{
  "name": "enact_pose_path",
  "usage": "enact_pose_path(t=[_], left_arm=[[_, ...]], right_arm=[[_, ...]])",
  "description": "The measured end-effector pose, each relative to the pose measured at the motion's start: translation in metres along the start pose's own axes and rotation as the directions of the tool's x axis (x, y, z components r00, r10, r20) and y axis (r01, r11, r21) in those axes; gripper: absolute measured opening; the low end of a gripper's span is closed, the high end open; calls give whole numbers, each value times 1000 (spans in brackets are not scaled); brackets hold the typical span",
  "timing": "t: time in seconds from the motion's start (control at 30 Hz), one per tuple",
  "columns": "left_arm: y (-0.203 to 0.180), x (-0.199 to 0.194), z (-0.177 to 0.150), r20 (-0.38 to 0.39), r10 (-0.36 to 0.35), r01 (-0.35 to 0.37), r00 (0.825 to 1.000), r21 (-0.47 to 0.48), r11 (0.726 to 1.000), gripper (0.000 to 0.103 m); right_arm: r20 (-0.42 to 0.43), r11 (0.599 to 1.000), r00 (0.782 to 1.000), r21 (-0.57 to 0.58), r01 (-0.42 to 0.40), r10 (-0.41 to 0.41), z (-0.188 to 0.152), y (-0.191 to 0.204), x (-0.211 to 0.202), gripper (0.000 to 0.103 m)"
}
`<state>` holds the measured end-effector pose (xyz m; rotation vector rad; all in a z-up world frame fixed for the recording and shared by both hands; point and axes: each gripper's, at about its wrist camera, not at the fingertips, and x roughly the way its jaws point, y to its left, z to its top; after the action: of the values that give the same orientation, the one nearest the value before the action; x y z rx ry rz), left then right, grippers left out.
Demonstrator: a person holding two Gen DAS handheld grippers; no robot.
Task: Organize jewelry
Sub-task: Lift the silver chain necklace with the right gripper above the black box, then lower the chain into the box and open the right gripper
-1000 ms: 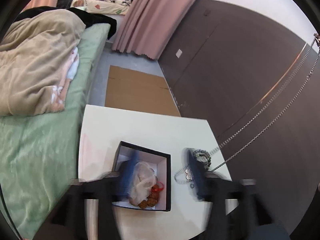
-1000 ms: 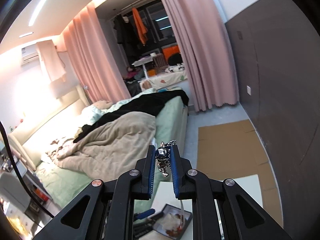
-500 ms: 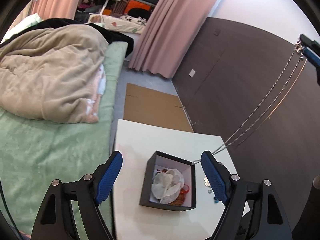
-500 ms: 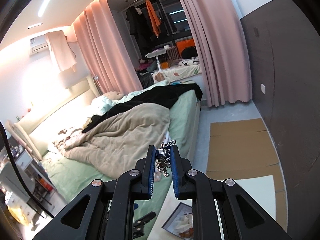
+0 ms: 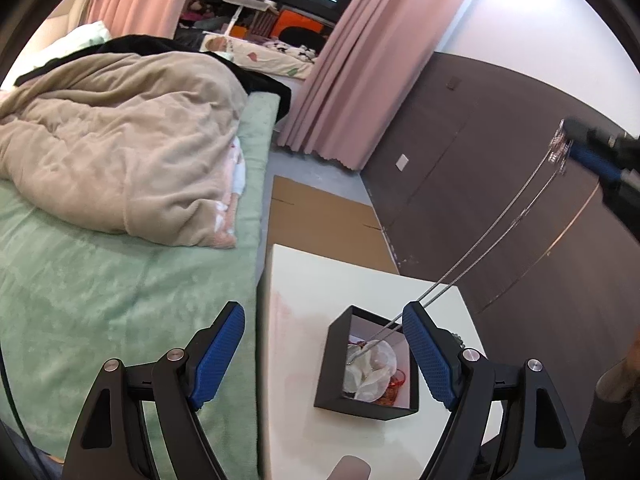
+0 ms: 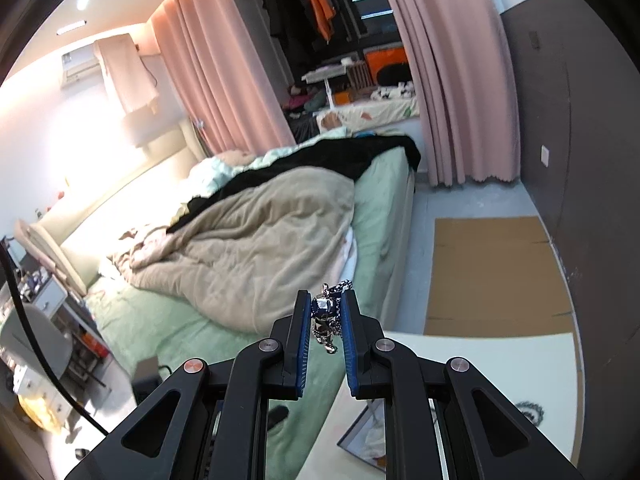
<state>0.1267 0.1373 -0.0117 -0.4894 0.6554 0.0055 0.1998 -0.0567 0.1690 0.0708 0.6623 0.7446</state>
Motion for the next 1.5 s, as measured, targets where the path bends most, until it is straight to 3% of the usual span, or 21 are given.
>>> enact_pose_path(t=[0.33,0.67,0.73,0.77,0.8,0.87,0.9,1.2,1.37,1.5], left_arm=[[23,-4,-8,-2,38,-38,999,-47,998,82],[34,-4,-14,-6,97,-98,995,-75,992,82],[33,-3,-13,-4,112,-112,994,-76,991,82],[32,-3,-13,-2,112,-112,994,-76,991,82],[30,-2,-13,1,115,-115,993,-74,991,82],[27,-1,-13,3,120,-120,993,-65,991,82],[24,0,-13,3,119,-119,993,-61,991,82],[-15,17,-16,-25,72,-73,997,0,997,82],[-44,30,-20,-51,41,-39,998,42,998,82],[-66,39,-24,-68,23,-17,997,79,997,82]], right_arm=[[-130,1000,992,12,5,-3,-38,-16,58,16],[-271,997,961,69,-27,45,-75,-44,110,17],[-311,995,949,97,-23,52,-80,-53,116,30],[-322,994,946,107,-18,51,-81,-56,115,49],[-316,993,947,115,-17,52,-80,-60,112,67],[-266,993,964,118,3,29,-76,-68,97,83],[-247,993,969,113,13,15,-74,-71,91,85],[-183,977,982,199,79,-42,-74,-122,37,85],[-101,964,991,243,109,-87,-86,-155,-4,85],[-107,954,991,281,107,-79,-97,-176,-22,85]])
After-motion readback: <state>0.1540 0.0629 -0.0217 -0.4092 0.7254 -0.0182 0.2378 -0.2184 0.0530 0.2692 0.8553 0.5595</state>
